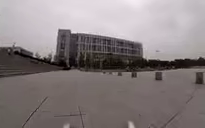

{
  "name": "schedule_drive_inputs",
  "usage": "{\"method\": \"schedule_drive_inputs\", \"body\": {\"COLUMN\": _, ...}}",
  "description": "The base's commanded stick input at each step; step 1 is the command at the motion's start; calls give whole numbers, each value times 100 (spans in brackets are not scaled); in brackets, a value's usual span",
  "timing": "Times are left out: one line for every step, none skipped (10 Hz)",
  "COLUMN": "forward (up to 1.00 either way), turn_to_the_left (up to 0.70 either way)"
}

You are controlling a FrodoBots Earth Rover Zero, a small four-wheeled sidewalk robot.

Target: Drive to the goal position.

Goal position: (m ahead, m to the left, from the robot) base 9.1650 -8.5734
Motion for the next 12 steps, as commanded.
{"method": "schedule_drive_inputs", "body": {"forward": 70, "turn_to_the_left": -13}}
{"method": "schedule_drive_inputs", "body": {"forward": 70, "turn_to_the_left": -13}}
{"method": "schedule_drive_inputs", "body": {"forward": 70, "turn_to_the_left": -13}}
{"method": "schedule_drive_inputs", "body": {"forward": 70, "turn_to_the_left": -13}}
{"method": "schedule_drive_inputs", "body": {"forward": 70, "turn_to_the_left": -13}}
{"method": "schedule_drive_inputs", "body": {"forward": 70, "turn_to_the_left": -13}}
{"method": "schedule_drive_inputs", "body": {"forward": 70, "turn_to_the_left": -13}}
{"method": "schedule_drive_inputs", "body": {"forward": 70, "turn_to_the_left": -13}}
{"method": "schedule_drive_inputs", "body": {"forward": 70, "turn_to_the_left": -13}}
{"method": "schedule_drive_inputs", "body": {"forward": 70, "turn_to_the_left": -13}}
{"method": "schedule_drive_inputs", "body": {"forward": 70, "turn_to_the_left": -13}}
{"method": "schedule_drive_inputs", "body": {"forward": 70, "turn_to_the_left": -13}}
